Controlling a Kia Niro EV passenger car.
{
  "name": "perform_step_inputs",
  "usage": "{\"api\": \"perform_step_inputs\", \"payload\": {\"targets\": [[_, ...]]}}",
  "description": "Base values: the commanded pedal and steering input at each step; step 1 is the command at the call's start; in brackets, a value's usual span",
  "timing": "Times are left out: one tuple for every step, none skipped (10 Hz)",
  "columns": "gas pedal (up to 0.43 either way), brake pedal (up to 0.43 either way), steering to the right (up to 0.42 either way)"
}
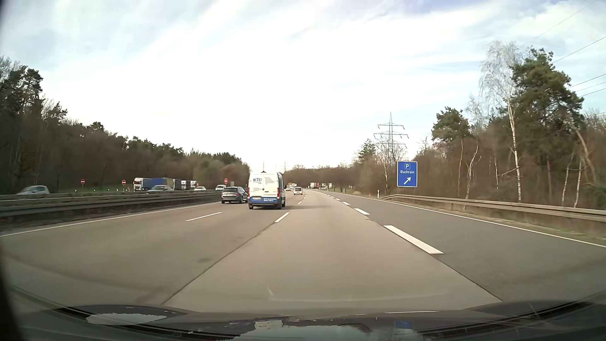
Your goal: Follow the waypoints while adhering to traffic rules and regulations
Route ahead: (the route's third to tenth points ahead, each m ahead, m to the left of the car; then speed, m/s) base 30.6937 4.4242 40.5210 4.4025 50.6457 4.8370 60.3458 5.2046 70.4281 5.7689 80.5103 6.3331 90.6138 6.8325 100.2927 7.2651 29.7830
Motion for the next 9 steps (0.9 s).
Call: {"api": "perform_step_inputs", "payload": {"targets": [[0.169,0.000,-0.005],[0.169,0.000,-0.005],[0.169,0.000,-0.006],[0.169,0.000,-0.006],[0.169,0.000,-0.006],[0.169,0.000,-0.007],[0.169,0.000,-0.008],[0.169,0.000,-0.008],[0.169,0.000,-0.008]]}}
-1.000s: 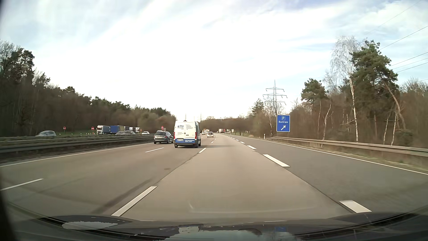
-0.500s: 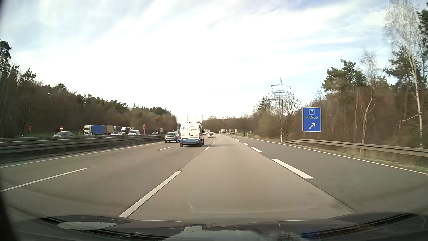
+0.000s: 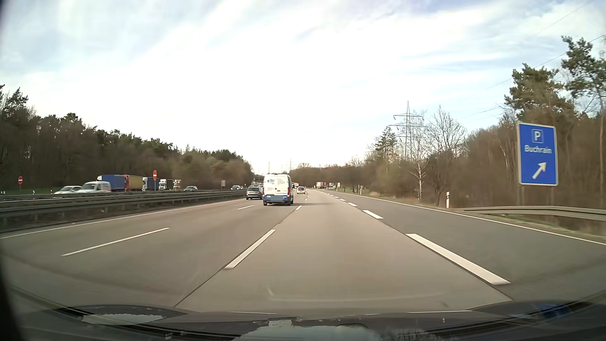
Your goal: Follow the waypoints while adhering to traffic rules and regulations
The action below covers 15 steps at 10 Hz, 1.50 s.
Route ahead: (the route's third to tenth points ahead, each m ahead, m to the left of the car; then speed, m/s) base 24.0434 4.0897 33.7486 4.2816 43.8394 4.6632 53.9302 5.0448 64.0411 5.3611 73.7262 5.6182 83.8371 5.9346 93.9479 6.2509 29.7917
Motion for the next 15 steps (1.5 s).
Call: {"api": "perform_step_inputs", "payload": {"targets": [[0.169,0.000,-0.008],[0.169,0.000,-0.008],[0.169,0.000,-0.008],[0.189,0.000,-0.008],[0.209,0.000,-0.007],[0.228,0.000,-0.007],[0.260,0.000,-0.007],[0.268,0.000,-0.007],[0.311,0.000,-0.007],[0.319,0.000,-0.007],[0.350,0.000,-0.007],[0.370,0.000,-0.007],[0.378,0.000,-0.007],[0.378,0.000,-0.007],[0.378,0.000,-0.007]]}}
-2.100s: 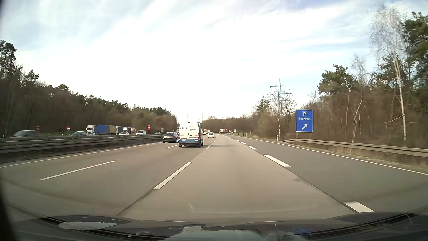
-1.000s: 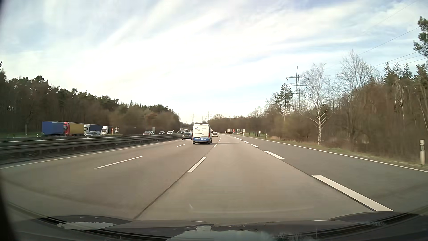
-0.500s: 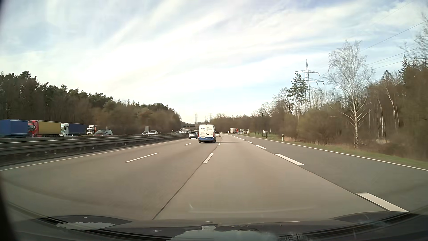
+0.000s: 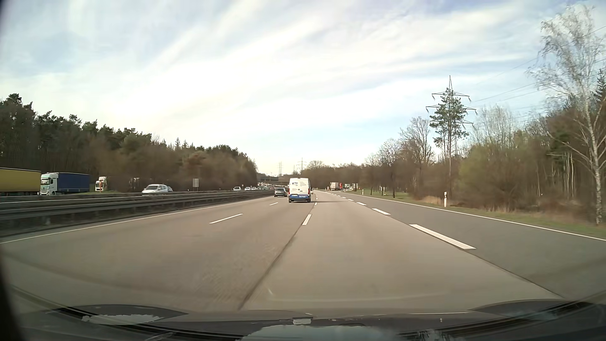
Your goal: Follow the waypoints while adhering to traffic rules and regulations
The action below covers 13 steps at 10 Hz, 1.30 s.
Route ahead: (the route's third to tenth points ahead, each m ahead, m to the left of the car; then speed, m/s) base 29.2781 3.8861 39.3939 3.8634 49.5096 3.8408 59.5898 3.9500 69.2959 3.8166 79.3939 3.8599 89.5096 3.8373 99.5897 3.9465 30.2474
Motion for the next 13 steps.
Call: {"api": "perform_step_inputs", "payload": {"targets": [[0.378,0.000,-0.007],[0.378,0.000,-0.007],[0.378,0.000,-0.007],[0.378,0.000,-0.007],[0.378,0.000,-0.007],[0.378,0.000,-0.006],[0.378,0.000,-0.007],[0.370,0.000,-0.007],[0.370,0.000,-0.007],[0.370,0.000,-0.006],[0.358,0.000,-0.006],[0.358,0.000,-0.006],[0.358,0.000,-0.006]]}}
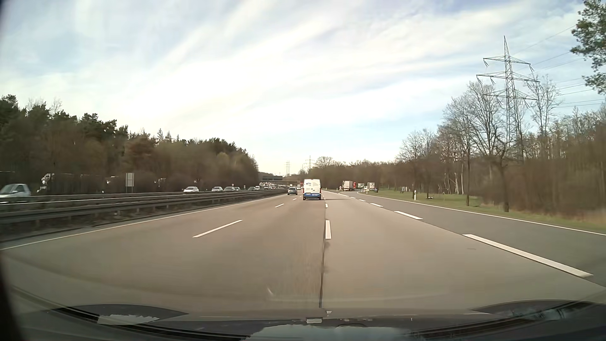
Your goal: Follow the waypoints while adhering to traffic rules and regulations
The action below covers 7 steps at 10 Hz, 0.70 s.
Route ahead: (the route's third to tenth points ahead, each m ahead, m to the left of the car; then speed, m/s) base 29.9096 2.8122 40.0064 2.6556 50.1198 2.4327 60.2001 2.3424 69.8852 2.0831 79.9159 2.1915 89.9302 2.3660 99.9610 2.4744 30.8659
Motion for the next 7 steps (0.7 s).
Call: {"api": "perform_step_inputs", "payload": {"targets": [[0.358,0.000,-0.007],[0.358,0.000,-0.006],[0.358,0.000,-0.007],[0.358,0.000,-0.006],[0.358,0.000,-0.006],[0.358,0.000,-0.006],[0.358,0.000,-0.006]]}}
